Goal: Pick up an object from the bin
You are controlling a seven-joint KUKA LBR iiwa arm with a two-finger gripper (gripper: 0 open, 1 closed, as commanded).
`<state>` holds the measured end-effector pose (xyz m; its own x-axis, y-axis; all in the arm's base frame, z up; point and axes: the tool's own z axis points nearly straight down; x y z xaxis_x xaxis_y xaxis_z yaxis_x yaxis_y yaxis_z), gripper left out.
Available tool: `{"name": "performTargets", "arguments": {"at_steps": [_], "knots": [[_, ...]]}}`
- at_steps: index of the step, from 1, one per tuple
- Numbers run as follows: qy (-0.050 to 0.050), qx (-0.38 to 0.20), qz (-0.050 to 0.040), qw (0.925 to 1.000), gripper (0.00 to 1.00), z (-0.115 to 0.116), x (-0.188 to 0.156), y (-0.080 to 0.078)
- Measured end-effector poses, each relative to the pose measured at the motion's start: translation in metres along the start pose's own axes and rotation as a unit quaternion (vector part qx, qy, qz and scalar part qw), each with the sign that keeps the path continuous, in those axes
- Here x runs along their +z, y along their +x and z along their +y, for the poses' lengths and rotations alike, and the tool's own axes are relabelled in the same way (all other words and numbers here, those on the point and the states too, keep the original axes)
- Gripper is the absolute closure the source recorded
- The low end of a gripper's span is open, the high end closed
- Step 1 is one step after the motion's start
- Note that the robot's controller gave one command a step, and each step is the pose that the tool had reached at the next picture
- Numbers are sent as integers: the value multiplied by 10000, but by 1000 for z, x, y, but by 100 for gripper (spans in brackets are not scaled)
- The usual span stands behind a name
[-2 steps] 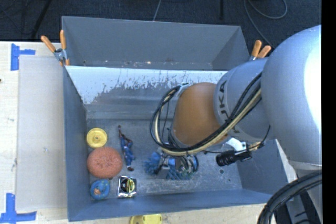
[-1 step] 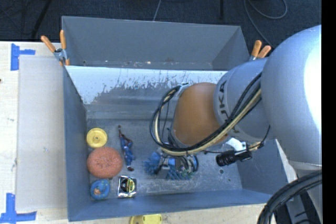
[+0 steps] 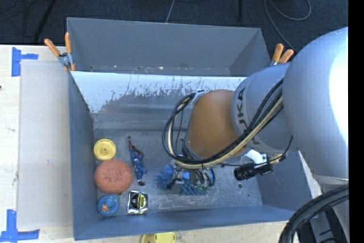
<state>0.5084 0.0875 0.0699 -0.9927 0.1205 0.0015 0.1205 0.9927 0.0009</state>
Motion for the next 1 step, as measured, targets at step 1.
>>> {"name": "performTargets", "arguments": {"at_steps": [1], "knots": [[0, 1, 0, 10000, 100, 0, 0, 0]]}}
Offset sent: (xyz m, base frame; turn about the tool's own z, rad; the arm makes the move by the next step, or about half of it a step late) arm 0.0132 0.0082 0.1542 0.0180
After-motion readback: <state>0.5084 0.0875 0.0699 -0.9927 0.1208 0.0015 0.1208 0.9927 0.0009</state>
